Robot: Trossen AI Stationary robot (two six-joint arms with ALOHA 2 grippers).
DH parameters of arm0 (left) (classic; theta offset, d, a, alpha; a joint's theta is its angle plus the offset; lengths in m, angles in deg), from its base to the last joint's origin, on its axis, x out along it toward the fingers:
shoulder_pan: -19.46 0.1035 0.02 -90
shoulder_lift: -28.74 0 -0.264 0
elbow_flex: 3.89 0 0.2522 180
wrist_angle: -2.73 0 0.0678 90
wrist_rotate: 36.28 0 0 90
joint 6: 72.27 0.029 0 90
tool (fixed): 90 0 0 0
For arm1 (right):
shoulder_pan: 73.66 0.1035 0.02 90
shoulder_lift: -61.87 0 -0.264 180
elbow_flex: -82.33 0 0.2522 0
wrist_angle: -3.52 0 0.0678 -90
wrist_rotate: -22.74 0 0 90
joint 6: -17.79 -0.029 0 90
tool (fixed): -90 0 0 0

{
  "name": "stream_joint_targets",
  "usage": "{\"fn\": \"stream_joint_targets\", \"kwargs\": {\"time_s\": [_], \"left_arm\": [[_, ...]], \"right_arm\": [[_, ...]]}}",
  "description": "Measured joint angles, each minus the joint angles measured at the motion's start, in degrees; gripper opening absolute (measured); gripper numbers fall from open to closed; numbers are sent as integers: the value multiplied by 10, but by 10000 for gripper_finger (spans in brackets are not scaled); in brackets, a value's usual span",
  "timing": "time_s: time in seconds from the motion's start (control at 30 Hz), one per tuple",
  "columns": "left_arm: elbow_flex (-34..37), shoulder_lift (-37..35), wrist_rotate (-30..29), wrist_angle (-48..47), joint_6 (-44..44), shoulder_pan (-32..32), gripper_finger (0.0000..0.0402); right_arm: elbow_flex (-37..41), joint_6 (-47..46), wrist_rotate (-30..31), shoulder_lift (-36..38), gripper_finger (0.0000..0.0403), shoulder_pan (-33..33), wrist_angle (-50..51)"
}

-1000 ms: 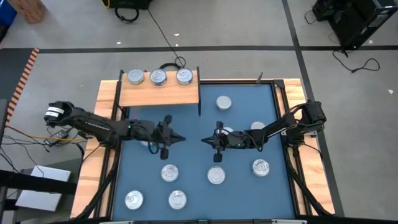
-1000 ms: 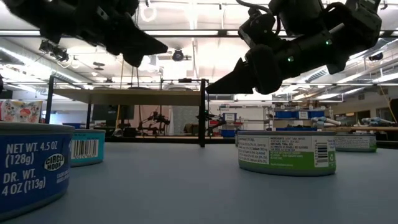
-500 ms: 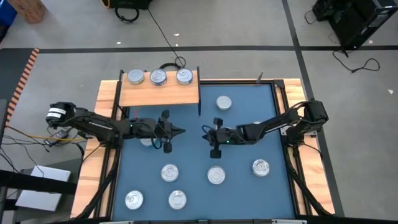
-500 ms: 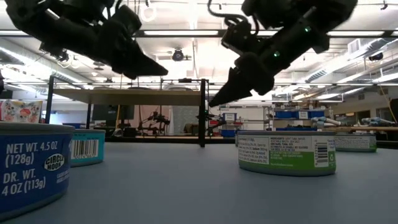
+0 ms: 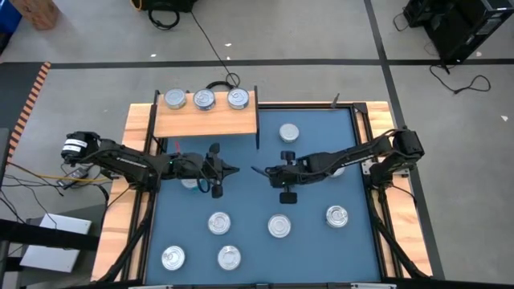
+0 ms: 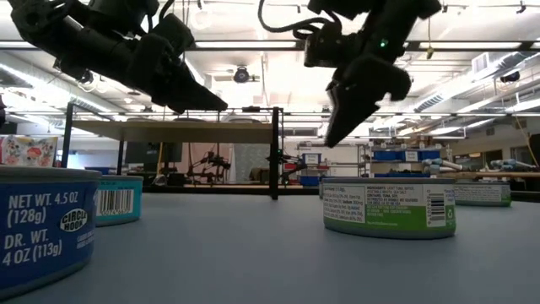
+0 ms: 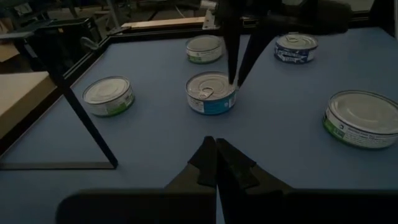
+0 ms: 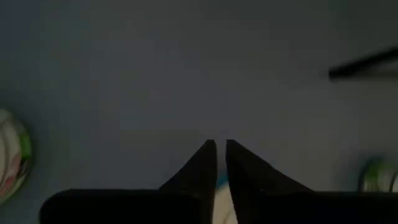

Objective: Stack canned seafood by type on shelf
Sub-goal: Stack the yellow blue tuna can on top of the yellow blue tuna can on the shelf

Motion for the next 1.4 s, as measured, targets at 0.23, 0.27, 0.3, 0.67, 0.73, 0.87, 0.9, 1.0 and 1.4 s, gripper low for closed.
{"fn": "stream_joint_targets", "kwargs": {"time_s": [0.23,0.27,0.3,0.67,0.73,0.87,0.9,1.0,1.4], "left_arm": [[0,0,23,-6,-9,0,3],[0,0,24,-6,-9,0,3],[0,0,24,-6,-8,0,3],[0,0,24,-10,10,0,3],[0,0,24,-6,19,0,3],[0,0,24,-4,20,0,3],[0,0,24,-4,20,0,3],[0,0,23,-4,20,0,3],[0,0,23,-4,-8,0,3]], "right_arm": [[-2,-121,9,-4,113,16,126],[2,-125,16,-5,122,18,126],[7,-125,23,-5,132,20,118],[59,-71,62,-5,165,23,49],[76,-49,63,-5,163,23,31],[105,-30,65,-5,163,26,-9],[112,-28,71,-5,163,26,-18],[127,-17,80,-5,159,26,-32],[140,14,72,-2,23,20,-47]]}}
